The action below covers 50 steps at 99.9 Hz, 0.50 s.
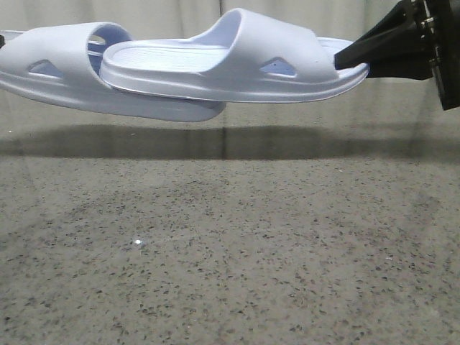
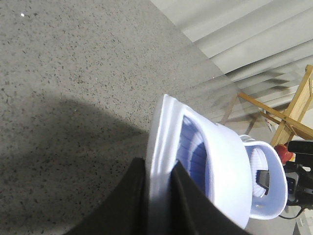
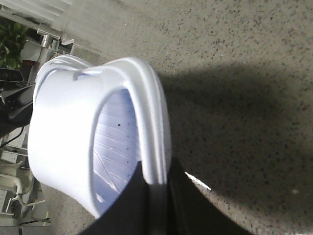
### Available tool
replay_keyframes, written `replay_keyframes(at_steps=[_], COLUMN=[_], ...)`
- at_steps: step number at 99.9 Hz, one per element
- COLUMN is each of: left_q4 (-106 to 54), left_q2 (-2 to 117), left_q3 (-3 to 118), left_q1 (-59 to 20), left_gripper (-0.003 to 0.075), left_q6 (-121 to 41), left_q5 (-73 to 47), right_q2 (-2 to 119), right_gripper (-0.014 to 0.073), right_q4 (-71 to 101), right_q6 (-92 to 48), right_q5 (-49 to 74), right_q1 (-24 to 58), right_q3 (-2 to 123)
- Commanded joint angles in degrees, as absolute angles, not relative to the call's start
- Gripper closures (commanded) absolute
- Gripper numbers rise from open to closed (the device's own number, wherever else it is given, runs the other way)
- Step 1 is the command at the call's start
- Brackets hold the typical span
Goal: Insert blue slippers together front up
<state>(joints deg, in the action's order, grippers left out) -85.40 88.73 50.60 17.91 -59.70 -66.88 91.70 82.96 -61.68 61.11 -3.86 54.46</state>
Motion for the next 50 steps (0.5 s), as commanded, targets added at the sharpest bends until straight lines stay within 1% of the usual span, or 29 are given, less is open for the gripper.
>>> replay_keyframes(at_steps=[1,20,39,50], left_q4=[-90.7,-93.0,-93.9,-95.3], left_q2=[86.4,86.4,86.4,86.4], left_q3=[52.1,52.1,52.1,52.1], left_q1=[17.6,17.0,13.8,12.8], left_gripper=[0.0705,0.0705,0.0705,0.0705], left_q6=[-59.8,-59.2,-59.2,-59.2], left_q5=[-72.6,-72.6,-72.6,-72.6], right_q2=[90.7,93.3,95.0,96.5], right_gripper=[0.0697,0.0697,0.0697,0.0697], right_q4=[88.0,90.5,93.1,93.1], right_q6=[-63.8,-65.6,-68.1,-68.1], right_q5=[63.1,63.4,64.2,64.8], right_q1=[-3.0,-2.0,-0.1,1.7], right_q3=[56.2,56.2,56.5,58.6])
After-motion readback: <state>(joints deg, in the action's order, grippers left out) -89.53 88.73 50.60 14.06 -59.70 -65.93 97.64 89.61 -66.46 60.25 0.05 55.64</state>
